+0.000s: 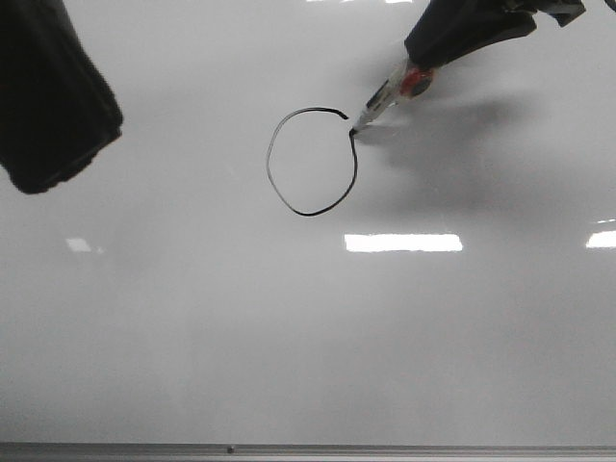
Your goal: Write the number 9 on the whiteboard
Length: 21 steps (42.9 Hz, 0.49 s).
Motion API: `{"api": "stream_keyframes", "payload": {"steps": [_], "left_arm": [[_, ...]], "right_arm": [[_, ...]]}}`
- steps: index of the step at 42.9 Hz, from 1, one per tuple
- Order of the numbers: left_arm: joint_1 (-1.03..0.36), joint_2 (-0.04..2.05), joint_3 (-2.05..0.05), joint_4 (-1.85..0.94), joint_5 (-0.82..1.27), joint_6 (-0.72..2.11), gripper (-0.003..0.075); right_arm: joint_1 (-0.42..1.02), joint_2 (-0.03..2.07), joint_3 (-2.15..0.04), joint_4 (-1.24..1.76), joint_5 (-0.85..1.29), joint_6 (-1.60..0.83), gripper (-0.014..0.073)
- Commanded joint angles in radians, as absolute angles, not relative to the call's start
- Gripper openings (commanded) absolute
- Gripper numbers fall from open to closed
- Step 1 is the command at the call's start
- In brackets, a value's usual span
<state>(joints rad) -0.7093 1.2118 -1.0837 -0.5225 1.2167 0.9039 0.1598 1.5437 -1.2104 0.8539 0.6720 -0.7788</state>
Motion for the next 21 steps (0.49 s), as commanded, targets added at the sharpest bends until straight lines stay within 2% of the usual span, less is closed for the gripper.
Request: {"api": "stream_keyframes", "payload": {"steps": [1,12,21], "left_arm": [[-0.709,1.187,-1.114,-0.573,1.197,0.902,-0.0019],[-0.709,1.187,-1.114,-0.573,1.197,0.902,-0.0019],[-0.709,1.187,-1.114,-0.573,1.197,0.902,-0.0019]], "right_arm": [[0.150,1.505,-1.249,0.880,0.590,-0.783,-0.0058],[0.154,1.542,-1.109,0.863,0.604,-0.783,-0.0058],[0.202,1.576,-0.939,0.863,0.512,-0.795,-0.0058]]}}
